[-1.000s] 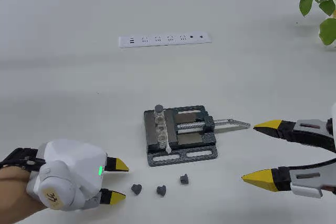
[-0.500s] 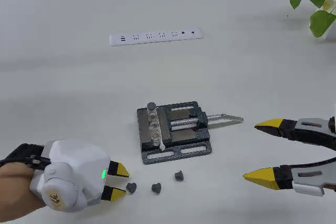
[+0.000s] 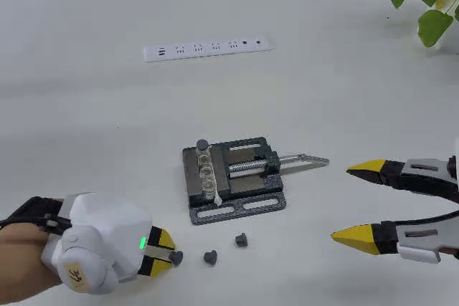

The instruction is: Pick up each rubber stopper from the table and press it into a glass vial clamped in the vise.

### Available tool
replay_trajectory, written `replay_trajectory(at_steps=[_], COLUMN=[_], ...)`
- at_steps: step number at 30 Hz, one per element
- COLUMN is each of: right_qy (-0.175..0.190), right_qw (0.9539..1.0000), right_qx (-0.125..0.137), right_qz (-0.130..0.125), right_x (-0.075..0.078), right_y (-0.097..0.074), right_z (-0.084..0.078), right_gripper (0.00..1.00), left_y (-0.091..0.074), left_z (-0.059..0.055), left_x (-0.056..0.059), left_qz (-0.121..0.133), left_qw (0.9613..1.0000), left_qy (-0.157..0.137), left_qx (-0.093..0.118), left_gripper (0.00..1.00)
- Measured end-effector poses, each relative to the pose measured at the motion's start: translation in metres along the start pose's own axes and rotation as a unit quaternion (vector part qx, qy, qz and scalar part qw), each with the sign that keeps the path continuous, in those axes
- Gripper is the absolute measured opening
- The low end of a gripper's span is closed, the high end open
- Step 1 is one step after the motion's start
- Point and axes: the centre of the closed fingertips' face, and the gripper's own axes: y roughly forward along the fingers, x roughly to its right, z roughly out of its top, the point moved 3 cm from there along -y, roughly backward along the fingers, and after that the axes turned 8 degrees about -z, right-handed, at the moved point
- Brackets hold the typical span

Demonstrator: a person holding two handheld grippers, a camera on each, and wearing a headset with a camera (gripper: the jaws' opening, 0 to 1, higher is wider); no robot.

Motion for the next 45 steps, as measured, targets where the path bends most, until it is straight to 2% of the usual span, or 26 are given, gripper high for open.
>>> replay_trajectory(at_steps=[18,24,28,30,32,34,35,36,37,39,40,44,45], right_qy=[0.003,0.001,-0.003,-0.004,-0.009,-0.009,-0.011,-0.012,-0.012,-0.011,-0.015,-0.024,-0.034], right_qw=[1.0000,1.0000,0.9999,0.9999,0.9998,0.9997,0.9996,0.9995,0.9992,0.9990,0.9986,0.9974,0.9964], right_qx=[0.001,0.003,0.005,0.008,0.010,0.013,0.013,0.013,0.021,0.023,0.025,0.029,0.028], right_qz=[0.000,0.004,0.009,0.012,0.015,0.019,0.022,0.025,0.032,0.038,0.044,0.062,0.073], right_x=[0.002,-0.002,-0.007,-0.010,-0.011,-0.013,-0.014,-0.015,-0.017,-0.019,-0.021,-0.028,-0.032], right_y=[0.000,0.002,0.003,0.004,0.004,0.004,0.005,0.005,0.005,0.006,0.006,0.008,0.009], right_z=[-0.002,0.001,0.007,0.012,0.016,0.022,0.026,0.028,0.034,0.041,0.046,0.061,0.066], right_gripper=[0.55,0.55,0.54,0.54,0.54,0.54,0.53,0.53,0.52,0.50,0.48,0.46,0.45], left_y=[0.002,0.002,0.002,-0.001,-0.004,-0.007,-0.010,-0.012,-0.016,-0.021,-0.025,-0.036,-0.040], left_z=[0.003,0.003,0.007,0.014,0.019,0.028,0.034,0.038,0.045,0.053,0.059,0.076,0.082], left_x=[0.000,0.000,0.001,0.000,0.000,0.000,-0.001,-0.002,-0.003,-0.005,-0.006,-0.007,-0.008], left_qz=[-0.002,0.004,0.015,0.027,0.034,0.042,0.050,0.054,0.061,0.067,0.070,0.076,0.077], left_qw=[1.0000,0.9999,0.9982,0.9954,0.9928,0.9873,0.9822,0.9799,0.9751,0.9687,0.9632,0.9540,0.9506], left_qy=[0.001,-0.017,-0.053,-0.080,-0.099,-0.127,-0.150,-0.156,-0.170,-0.190,-0.205,-0.222,-0.230], left_qx=[-0.001,0.001,0.023,0.045,0.059,0.085,0.102,0.112,0.128,0.145,0.158,0.186,0.194], left_gripper=[0.04,0.04,0.04,0.04,0.04,0.04,0.04,0.04,0.04,0.04,0.04,0.04,0.04])
